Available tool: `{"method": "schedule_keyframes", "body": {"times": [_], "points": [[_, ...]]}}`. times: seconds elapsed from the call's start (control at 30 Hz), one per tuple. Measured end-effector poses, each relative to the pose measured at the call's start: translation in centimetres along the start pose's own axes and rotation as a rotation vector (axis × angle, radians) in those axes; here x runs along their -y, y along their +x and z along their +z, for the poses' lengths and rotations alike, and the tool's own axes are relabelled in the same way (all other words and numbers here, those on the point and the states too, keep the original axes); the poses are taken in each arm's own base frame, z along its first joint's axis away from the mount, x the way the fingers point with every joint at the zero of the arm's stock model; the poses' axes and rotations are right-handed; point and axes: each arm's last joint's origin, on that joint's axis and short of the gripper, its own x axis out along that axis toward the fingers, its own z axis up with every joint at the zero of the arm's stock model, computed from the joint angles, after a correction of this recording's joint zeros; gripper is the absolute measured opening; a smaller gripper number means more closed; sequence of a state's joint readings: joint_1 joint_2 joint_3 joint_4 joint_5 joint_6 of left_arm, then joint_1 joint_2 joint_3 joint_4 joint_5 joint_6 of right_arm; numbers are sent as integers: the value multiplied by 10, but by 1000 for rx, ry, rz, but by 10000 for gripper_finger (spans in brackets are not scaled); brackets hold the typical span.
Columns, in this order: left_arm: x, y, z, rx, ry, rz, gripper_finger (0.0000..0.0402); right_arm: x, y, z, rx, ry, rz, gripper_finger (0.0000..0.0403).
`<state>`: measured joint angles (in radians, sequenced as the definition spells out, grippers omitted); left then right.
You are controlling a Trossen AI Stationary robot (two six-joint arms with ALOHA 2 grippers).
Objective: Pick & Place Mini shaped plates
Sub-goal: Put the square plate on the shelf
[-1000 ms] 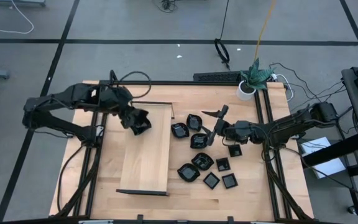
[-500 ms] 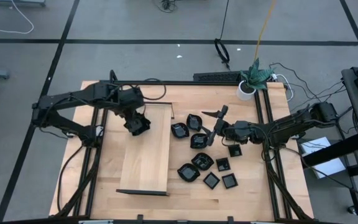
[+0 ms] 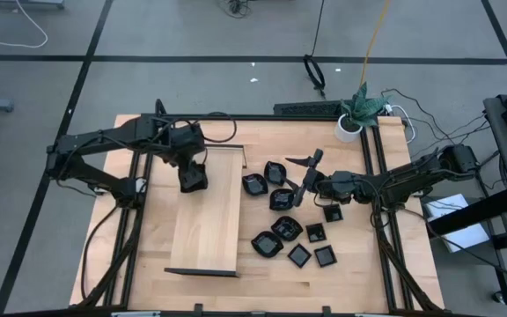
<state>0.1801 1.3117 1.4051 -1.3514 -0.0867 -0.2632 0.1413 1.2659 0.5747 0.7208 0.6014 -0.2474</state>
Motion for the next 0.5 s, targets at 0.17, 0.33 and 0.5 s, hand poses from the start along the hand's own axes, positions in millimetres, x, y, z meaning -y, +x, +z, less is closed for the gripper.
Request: {"method": "schedule_keyframes", "body": {"times": [0.17,0.33,0.5], "points": [[4,-16,3,54,64,-19,200,0,0,0,-4,-3,1,246],[3,-51,-4,324,109,-23,202,0,0,-1,-6,-5,2,247],[-10,-74,-33,590,35,20,202,-1,0,-3,-24,-17,6,247]]}}
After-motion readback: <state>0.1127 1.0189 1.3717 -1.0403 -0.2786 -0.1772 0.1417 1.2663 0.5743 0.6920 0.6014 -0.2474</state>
